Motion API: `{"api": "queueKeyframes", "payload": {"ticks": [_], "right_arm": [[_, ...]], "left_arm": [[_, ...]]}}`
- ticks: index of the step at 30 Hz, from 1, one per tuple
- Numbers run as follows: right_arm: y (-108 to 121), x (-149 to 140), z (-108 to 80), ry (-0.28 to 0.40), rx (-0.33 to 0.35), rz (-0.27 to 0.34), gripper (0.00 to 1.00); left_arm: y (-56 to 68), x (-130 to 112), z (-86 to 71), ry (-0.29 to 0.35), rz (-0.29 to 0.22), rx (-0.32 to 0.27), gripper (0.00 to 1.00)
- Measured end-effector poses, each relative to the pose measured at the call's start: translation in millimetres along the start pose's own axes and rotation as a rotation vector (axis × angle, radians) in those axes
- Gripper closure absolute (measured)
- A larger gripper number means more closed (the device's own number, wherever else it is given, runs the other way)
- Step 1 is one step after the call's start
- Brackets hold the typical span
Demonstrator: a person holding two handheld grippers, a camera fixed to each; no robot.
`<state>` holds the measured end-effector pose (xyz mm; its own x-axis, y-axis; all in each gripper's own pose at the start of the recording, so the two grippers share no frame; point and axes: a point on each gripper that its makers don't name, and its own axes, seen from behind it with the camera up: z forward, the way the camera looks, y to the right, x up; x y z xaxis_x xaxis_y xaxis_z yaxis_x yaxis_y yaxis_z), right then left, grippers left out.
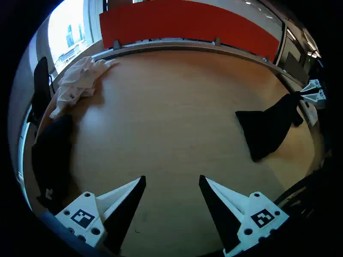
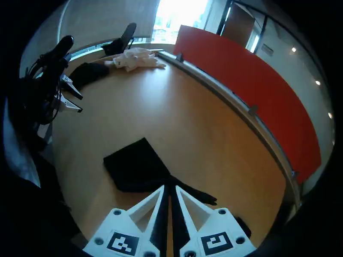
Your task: Fold towel
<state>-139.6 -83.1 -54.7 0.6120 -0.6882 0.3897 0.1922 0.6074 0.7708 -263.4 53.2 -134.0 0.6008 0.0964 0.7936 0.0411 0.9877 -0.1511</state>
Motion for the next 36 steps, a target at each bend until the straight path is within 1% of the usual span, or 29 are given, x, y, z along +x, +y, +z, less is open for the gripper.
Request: {"api": "queueKeyframes", "payload": {"ticks": [9, 15, 24, 30, 36], "right_arm": [[-32.6, 16.7, 24.0, 0.012, 0.075, -0.037, 0.95], [-56.1, 20.8, 38.5, 0.006, 0.126, -0.061, 0.95], [-83.6, 20.8, 56.1, -0.008, 0.193, -0.087, 0.95], [-101.5, 19.7, 74.9, -0.018, 0.237, -0.085, 0.95], [-113.5, 12.6, 95.1, -0.043, 0.265, -0.056, 0.95]], "left_arm": [[-0.2, 3.9, -2.7, 0.010, -0.001, -0.003, 0.08], [-2.4, 3.2, -6.2, 0.014, -0.005, -0.001, 0.08], [-10.9, 0.1, -12.6, 0.021, -0.019, 0.010, 0.08], [-18.6, -3.7, -19.5, 0.026, -0.038, 0.023, 0.08], [-27.0, -11.7, -26.5, 0.024, -0.055, 0.039, 0.08]]}}
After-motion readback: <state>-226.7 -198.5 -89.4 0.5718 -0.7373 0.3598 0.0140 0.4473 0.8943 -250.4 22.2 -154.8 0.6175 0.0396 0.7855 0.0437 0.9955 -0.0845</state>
